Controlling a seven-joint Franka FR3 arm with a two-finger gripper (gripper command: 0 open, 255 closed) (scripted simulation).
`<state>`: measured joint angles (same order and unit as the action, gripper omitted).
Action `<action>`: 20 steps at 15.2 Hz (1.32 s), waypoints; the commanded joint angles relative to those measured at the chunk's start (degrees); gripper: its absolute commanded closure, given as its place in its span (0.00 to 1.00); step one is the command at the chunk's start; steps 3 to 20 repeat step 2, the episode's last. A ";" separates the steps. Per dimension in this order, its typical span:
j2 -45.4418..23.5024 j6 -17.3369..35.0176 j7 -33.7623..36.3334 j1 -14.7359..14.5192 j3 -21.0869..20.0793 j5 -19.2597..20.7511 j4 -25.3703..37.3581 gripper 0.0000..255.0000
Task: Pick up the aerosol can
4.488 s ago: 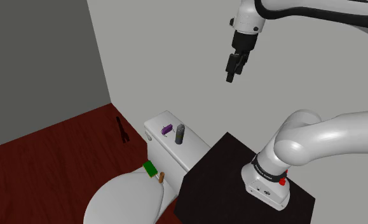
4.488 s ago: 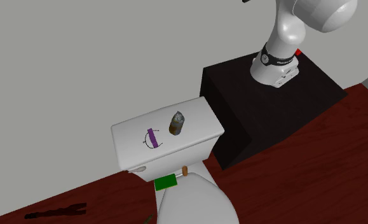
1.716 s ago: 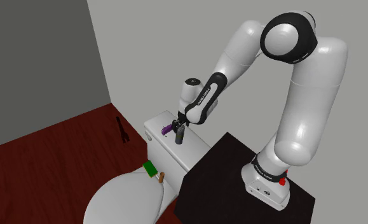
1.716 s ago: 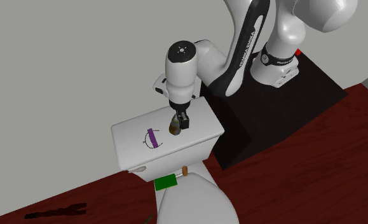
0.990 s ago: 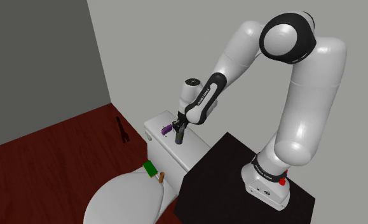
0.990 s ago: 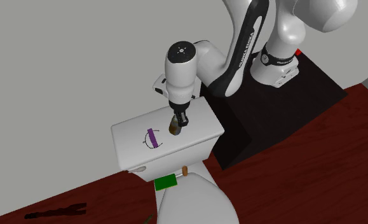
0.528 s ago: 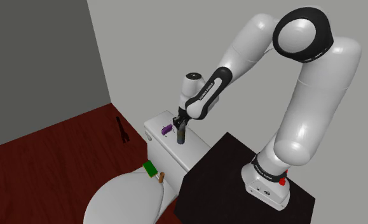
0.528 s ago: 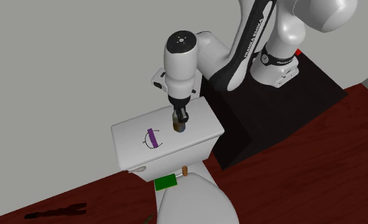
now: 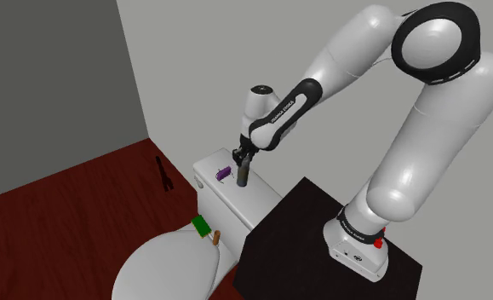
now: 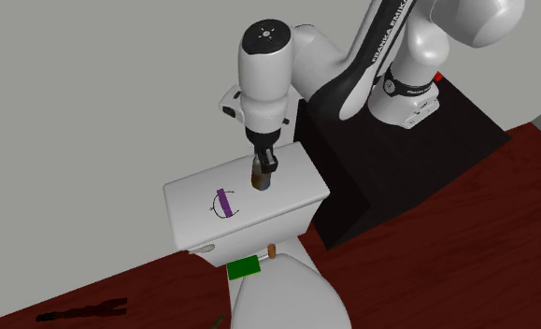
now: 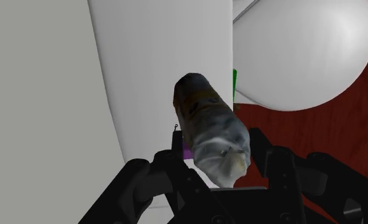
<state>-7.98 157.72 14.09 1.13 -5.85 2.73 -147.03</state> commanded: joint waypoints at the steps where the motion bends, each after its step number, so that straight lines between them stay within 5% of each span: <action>1: 1.01 -0.87 -0.30 0.10 -0.10 -0.33 -0.13 1.00; 20: 1.01 -0.88 -0.30 0.09 -0.10 -0.33 -0.12 1.00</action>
